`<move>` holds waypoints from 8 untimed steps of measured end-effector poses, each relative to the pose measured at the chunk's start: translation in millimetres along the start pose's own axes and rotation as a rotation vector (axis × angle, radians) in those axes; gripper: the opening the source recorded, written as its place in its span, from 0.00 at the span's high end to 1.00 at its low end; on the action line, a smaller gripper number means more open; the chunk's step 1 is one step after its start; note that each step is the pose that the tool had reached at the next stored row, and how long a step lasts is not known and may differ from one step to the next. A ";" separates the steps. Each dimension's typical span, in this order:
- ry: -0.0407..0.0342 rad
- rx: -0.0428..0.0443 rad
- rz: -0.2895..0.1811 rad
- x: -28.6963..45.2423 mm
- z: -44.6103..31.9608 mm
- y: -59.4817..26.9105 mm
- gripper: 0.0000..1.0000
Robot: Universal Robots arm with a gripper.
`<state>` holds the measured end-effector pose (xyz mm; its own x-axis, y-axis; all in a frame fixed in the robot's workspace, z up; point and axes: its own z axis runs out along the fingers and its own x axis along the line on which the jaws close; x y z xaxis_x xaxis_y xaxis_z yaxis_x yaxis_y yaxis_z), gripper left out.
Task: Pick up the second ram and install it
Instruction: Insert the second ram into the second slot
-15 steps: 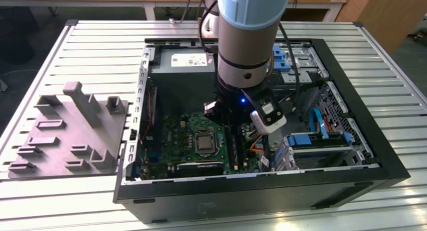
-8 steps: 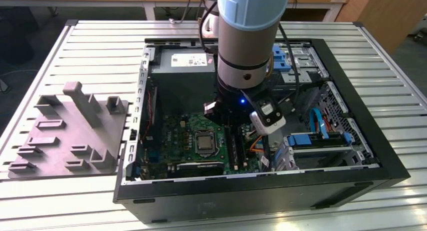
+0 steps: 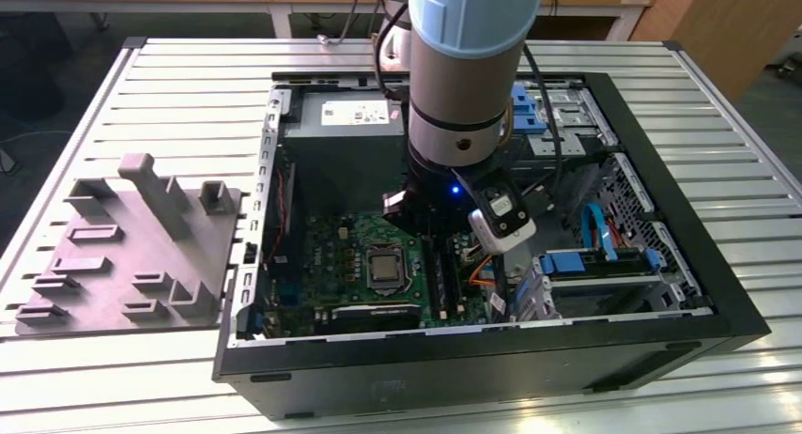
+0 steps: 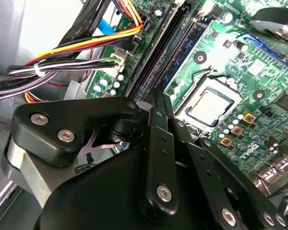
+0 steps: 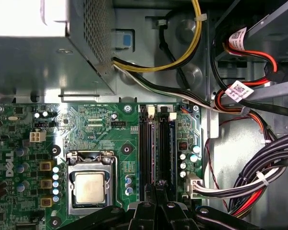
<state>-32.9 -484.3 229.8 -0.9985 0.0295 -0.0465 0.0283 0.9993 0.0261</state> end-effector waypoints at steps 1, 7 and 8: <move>0.0001 0.0001 0.000 0.0 0.0 0.0 0.89; 0.0001 0.0002 0.000 0.1 0.8 0.0 0.89; 0.0001 0.0002 0.000 0.1 0.8 0.0 0.89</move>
<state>-32.9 -484.3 229.0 -0.9985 0.0295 -0.0463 0.0284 0.9993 0.0259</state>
